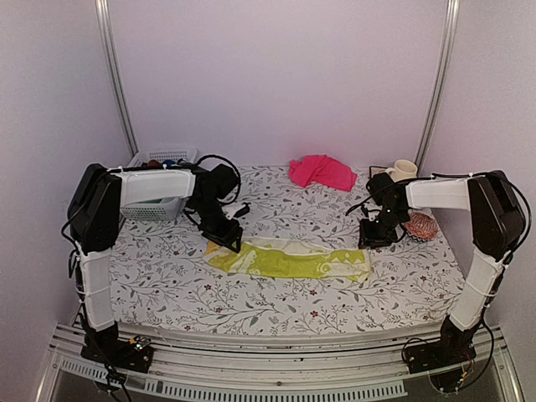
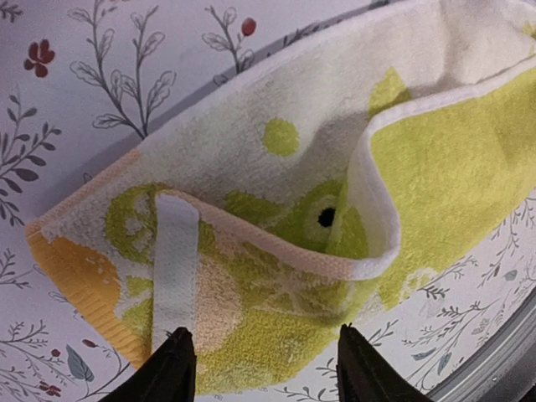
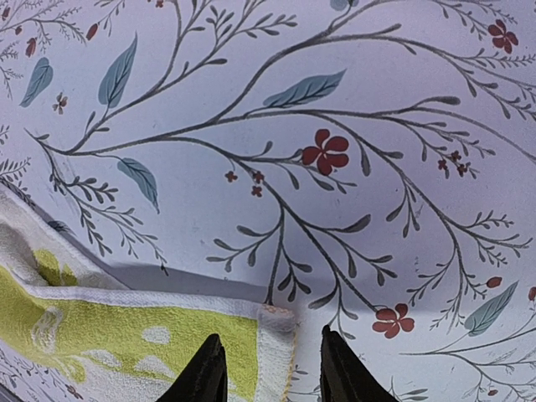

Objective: Roll the towels
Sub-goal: Pick up the towel from the center of the board.

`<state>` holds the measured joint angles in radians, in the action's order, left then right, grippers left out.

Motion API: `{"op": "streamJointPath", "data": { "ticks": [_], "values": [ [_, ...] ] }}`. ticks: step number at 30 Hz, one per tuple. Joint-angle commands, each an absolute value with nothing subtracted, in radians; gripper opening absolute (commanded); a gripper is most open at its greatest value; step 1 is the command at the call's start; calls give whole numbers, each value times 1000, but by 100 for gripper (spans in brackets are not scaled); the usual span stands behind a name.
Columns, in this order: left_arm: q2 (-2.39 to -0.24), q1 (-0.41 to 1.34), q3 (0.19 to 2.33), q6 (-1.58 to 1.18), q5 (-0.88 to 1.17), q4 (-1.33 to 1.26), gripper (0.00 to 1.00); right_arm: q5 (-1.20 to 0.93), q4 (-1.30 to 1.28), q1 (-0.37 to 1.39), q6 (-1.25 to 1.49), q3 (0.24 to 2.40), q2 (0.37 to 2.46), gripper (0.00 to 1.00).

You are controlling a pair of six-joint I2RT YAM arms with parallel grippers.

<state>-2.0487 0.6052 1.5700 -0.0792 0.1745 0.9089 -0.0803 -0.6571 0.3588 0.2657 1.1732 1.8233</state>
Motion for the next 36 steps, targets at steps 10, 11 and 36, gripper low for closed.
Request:
{"op": "streamJointPath", "data": {
  "ticks": [10, 11, 36],
  "values": [
    [-1920, 558, 1469, -125, 268, 794, 67, -201, -495, 476, 68, 1319, 1724, 46],
    [-1914, 546, 1455, -132, 282, 780, 67, -215, -484, 491, 55, 1346, 1731, 47],
    [-2001, 428, 1314, -170, 389, 612, 54, -263, -449, 621, 23, 1452, 1769, 52]
  ]
}}
